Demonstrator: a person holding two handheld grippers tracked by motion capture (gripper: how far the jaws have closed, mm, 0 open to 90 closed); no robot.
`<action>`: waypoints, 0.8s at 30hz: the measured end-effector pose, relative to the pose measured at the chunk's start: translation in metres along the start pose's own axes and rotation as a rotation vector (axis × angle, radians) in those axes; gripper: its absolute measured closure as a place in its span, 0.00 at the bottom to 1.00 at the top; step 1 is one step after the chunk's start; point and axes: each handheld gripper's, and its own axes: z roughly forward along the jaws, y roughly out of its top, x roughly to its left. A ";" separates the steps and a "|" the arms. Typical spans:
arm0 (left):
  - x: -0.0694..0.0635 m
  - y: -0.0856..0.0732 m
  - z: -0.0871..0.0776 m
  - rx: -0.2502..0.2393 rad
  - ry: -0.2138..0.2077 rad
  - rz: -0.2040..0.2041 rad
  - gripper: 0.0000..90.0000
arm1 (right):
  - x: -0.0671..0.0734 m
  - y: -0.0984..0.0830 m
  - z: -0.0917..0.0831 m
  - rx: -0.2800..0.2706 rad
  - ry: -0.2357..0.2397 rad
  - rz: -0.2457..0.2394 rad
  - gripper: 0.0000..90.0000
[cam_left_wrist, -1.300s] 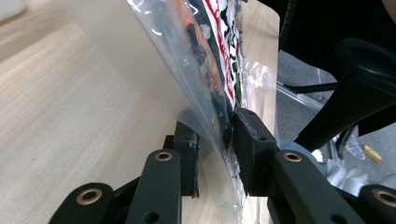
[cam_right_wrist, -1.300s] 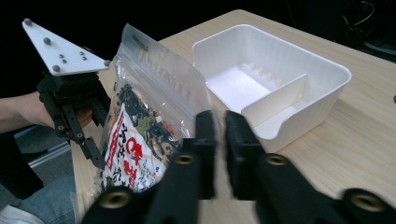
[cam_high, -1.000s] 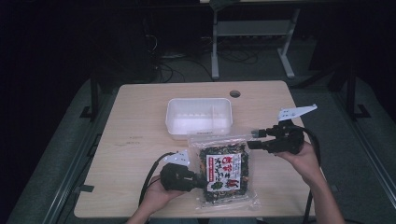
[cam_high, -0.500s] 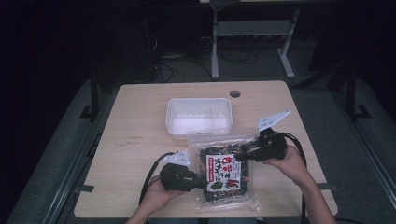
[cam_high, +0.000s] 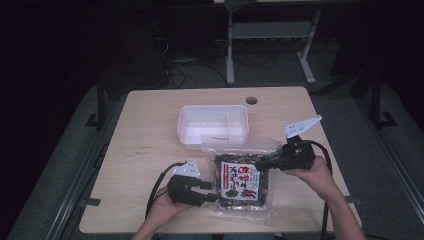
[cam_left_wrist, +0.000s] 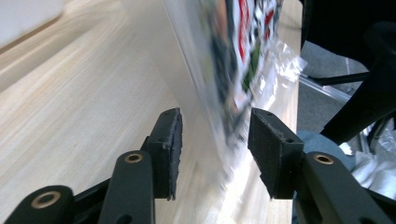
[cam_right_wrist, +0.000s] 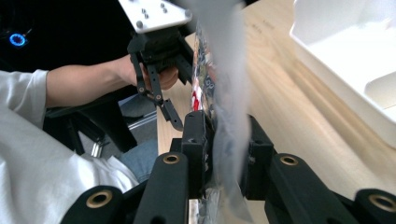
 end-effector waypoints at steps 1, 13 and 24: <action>0.000 0.000 -0.001 0.003 0.008 -0.001 0.57 | 0.002 0.001 -0.002 -0.007 -0.010 -0.007 0.84; -0.003 -0.007 -0.013 0.062 0.100 0.008 0.44 | 0.027 0.014 -0.022 -0.061 -0.150 -0.057 0.85; -0.002 -0.021 -0.022 0.123 0.176 0.021 0.40 | 0.041 0.031 -0.032 -0.088 -0.269 -0.076 0.85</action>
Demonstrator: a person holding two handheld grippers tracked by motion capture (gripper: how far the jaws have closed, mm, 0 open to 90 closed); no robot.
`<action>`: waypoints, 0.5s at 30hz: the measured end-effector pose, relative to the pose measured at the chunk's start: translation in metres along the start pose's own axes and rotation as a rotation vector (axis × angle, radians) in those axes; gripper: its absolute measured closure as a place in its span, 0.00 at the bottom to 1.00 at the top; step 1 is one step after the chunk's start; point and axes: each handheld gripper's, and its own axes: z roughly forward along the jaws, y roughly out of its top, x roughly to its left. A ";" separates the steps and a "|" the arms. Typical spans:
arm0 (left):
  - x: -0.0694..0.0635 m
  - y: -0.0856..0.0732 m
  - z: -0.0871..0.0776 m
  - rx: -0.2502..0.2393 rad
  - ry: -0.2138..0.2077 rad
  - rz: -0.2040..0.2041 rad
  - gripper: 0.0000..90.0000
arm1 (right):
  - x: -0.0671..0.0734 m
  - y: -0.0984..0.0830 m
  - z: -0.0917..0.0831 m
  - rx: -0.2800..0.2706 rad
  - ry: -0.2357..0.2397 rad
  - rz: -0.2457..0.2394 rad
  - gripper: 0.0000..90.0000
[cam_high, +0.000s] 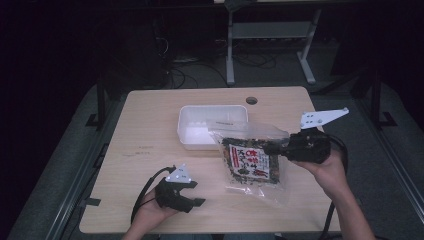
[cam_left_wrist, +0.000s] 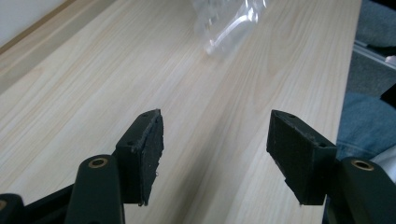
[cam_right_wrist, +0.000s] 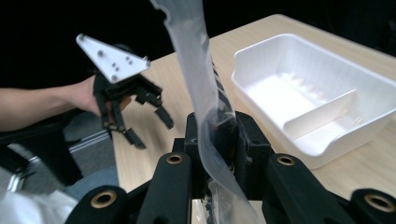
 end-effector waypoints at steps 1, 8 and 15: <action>0.000 0.000 0.000 0.000 0.000 0.000 0.39 | 0.000 0.000 0.000 0.000 0.000 0.000 0.85; 0.005 -0.010 -0.007 0.015 0.028 -0.013 0.38 | 0.005 0.015 -0.002 -0.050 -0.041 0.005 0.85; 0.009 -0.015 -0.010 0.005 0.047 -0.035 0.33 | 0.008 0.031 0.000 -0.084 -0.094 -0.001 0.85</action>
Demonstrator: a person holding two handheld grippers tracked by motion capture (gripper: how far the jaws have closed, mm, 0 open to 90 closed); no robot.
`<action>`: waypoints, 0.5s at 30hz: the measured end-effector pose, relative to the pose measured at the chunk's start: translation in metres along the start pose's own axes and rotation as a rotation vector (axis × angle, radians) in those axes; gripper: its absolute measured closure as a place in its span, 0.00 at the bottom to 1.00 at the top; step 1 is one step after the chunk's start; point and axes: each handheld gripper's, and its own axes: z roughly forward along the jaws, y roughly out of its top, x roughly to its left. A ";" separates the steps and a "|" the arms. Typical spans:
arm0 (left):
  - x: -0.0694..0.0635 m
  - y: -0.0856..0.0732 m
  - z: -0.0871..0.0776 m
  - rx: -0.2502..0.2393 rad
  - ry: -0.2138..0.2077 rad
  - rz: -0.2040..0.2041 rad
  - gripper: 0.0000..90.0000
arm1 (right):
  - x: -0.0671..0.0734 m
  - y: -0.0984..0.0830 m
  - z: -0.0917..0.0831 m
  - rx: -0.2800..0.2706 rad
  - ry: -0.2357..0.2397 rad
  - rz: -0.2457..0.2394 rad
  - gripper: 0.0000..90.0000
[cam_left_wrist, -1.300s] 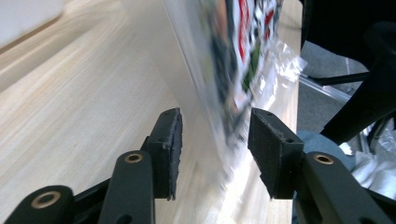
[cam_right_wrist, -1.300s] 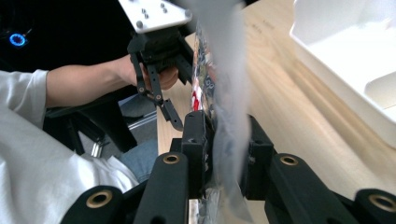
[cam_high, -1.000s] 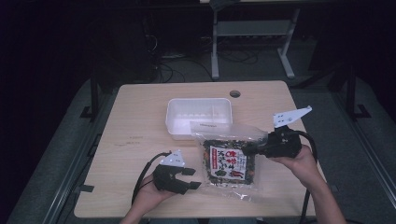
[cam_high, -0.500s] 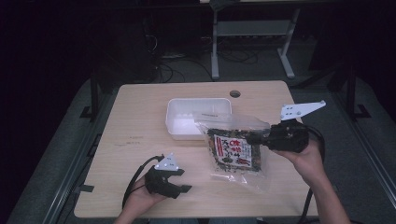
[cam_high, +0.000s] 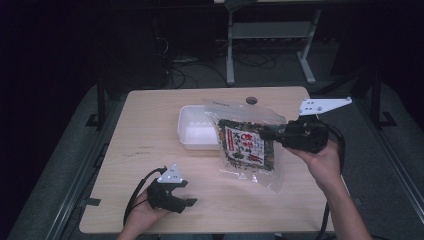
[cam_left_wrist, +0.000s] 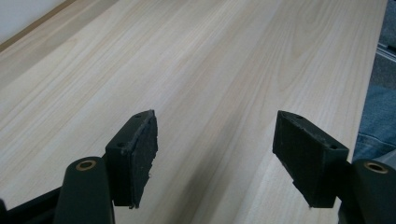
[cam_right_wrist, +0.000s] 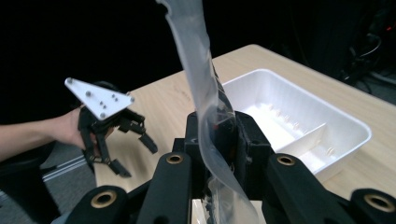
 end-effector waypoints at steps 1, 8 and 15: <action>0.001 -0.001 0.000 -0.001 0.002 -0.003 0.33 | 0.001 0.002 0.001 -0.003 -0.007 -0.004 0.86; 0.008 -0.004 -0.007 -0.014 0.029 -0.032 0.33 | 0.003 0.017 0.005 -0.031 -0.045 -0.016 0.86; 0.010 -0.004 -0.008 -0.020 0.046 -0.040 0.32 | 0.002 0.028 0.017 -0.047 -0.066 -0.005 0.86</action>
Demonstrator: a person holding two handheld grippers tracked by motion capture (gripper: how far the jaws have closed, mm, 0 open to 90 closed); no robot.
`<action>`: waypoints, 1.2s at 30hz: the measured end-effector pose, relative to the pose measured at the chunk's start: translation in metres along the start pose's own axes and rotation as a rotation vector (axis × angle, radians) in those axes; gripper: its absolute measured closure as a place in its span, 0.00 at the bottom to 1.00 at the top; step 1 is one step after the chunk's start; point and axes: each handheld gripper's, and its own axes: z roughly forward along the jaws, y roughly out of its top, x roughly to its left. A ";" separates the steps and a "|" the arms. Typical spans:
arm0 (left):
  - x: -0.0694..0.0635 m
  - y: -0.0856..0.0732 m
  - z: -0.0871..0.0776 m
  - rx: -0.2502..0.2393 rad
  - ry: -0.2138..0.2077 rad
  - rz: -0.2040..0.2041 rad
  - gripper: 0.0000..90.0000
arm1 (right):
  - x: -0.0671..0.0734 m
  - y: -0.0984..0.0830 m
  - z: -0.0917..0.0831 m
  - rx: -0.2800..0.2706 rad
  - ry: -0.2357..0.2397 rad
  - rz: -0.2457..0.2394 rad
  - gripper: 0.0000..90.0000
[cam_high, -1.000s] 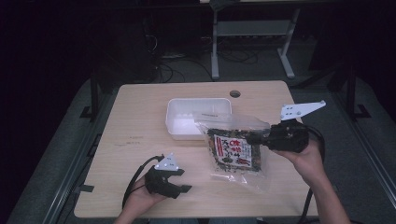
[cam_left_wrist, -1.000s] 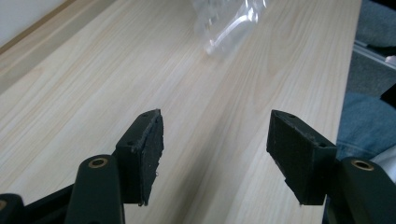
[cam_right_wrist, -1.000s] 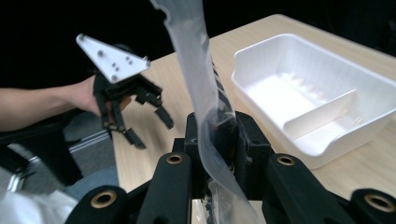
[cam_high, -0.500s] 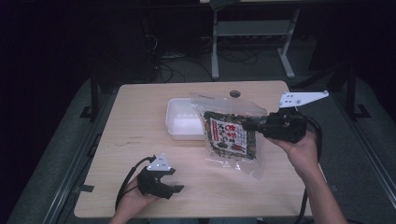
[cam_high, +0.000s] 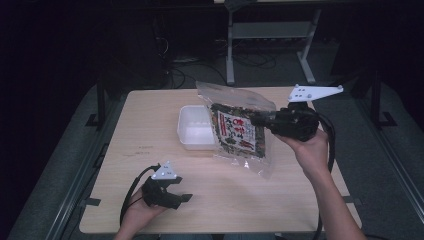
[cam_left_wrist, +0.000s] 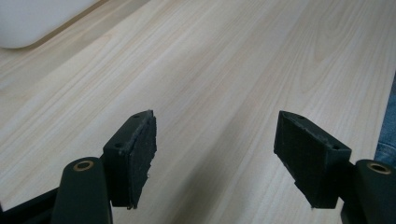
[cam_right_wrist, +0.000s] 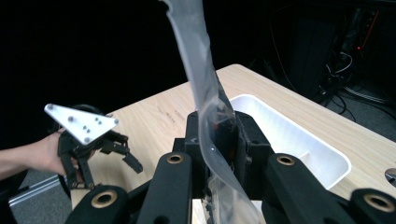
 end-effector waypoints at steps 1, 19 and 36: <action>0.000 0.000 0.000 -0.001 0.001 -0.002 0.32 | -0.001 0.002 0.002 -0.009 -0.004 0.002 0.86; 0.006 -0.004 -0.005 -0.008 0.019 -0.013 0.31 | -0.009 0.029 0.041 -0.077 -0.066 0.020 0.86; 0.013 -0.009 -0.008 -0.013 0.028 -0.029 0.30 | -0.018 0.046 0.085 -0.082 -0.097 0.019 0.86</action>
